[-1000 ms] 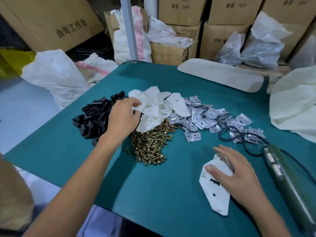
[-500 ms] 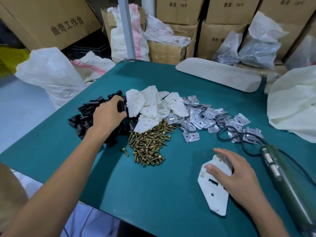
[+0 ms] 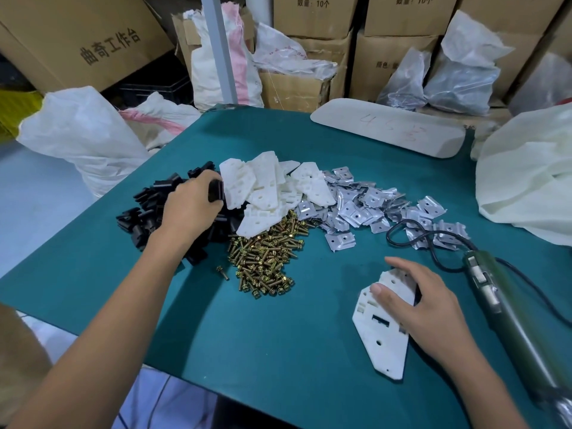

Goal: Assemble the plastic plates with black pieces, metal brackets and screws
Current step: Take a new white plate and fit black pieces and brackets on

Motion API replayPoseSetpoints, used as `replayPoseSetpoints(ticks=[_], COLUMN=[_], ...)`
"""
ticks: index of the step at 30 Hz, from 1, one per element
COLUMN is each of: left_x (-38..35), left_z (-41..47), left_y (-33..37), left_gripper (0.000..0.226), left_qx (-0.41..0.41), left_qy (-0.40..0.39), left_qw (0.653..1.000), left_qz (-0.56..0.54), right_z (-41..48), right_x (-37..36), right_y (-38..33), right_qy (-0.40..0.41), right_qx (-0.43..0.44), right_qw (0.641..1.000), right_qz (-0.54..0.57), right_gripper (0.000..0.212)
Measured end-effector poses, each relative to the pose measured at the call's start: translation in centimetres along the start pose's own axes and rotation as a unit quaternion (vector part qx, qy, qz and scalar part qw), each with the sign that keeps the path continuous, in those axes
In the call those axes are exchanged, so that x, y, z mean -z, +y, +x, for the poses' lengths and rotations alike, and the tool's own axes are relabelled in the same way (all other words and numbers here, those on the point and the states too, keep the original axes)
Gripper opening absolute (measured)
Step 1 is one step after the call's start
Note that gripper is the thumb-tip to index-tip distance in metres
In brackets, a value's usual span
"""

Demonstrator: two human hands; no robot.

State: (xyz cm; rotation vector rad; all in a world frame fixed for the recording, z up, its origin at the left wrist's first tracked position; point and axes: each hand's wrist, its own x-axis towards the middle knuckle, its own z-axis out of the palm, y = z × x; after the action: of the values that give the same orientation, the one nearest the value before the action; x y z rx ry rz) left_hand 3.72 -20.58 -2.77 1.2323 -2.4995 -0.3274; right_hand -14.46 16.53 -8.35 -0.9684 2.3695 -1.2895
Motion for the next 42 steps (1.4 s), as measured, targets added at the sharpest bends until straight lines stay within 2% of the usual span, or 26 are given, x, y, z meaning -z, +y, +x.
replayPoseSetpoints(ticks=[3,8,10,12,15,17,19,22,24,27,31,35,39,42], left_x=[-0.4,0.1,1.0,2.0,2.0,0.2,-2.1,-4.5,-5.2,-6.0,-6.3,-6.9,-7.1,-6.6], left_z=[0.1,-0.1,-0.7,-2.0,-6.4,-9.9,-12.7,-15.0,-15.5,-15.5,-14.2,-11.8,-10.4,-11.5], left_y=[-0.5,-0.5,0.3,2.2,7.5,11.2,14.1,16.9,17.9,18.6,18.1,16.9,15.9,16.5], left_gripper=[0.044,0.040,0.042,0.042,0.042,0.046,0.049,0.056,0.062,0.067,0.052,0.031,0.019,0.025], left_qx=[-0.005,0.011,0.014,0.014,-0.004,-0.056,-0.115,-0.198,-0.230,-0.269,-0.256,-0.182,-0.190,-0.205], left_qy=[0.005,0.051,0.082,0.100,0.040,-0.032,-0.077,-0.090,-0.092,-0.100,-0.085,-0.073,-0.050,0.006], left_qw=[0.999,0.998,0.996,0.987,0.947,0.932,0.935,0.942,0.938,0.935,0.935,0.948,0.970,0.974], left_qz=[0.031,-0.032,-0.043,-0.122,-0.319,-0.356,-0.325,-0.256,-0.240,-0.210,-0.232,-0.250,-0.144,-0.091], right_z=[0.0,0.1,0.1,0.1,0.2,0.2,-0.1,-0.3,-0.2,0.0,0.1,0.5,0.9,1.1], right_x=[0.1,0.1,0.0,-0.1,-0.2,-0.3,-0.4,-0.6,-0.9,-1.2,-0.6,0.4,1.2,1.3], right_y=[0.1,0.1,-0.2,-0.9,-1.8,-2.3,-2.6,-2.7,-2.7,-2.4,-1.8,-1.1,-0.1,0.2], right_qy=[-0.005,-0.009,0.020,0.085,0.137,0.120,0.092,0.070,0.067,0.065,0.094,0.137,0.176,0.189], right_qx=[0.001,0.006,0.024,0.046,0.044,0.034,0.028,0.027,0.019,0.027,0.007,-0.054,-0.086,-0.090], right_qw=[1.000,1.000,0.999,0.993,0.973,0.965,0.961,0.955,0.954,0.954,0.953,0.933,0.921,0.921], right_qz=[-0.001,0.009,0.020,0.068,0.181,0.229,0.258,0.285,0.293,0.290,0.287,0.327,0.338,0.329], right_gripper=[0.056,0.054,0.046,0.035,0.023,0.018,0.019,0.031,0.037,0.033,0.033,0.024,0.018,0.021])
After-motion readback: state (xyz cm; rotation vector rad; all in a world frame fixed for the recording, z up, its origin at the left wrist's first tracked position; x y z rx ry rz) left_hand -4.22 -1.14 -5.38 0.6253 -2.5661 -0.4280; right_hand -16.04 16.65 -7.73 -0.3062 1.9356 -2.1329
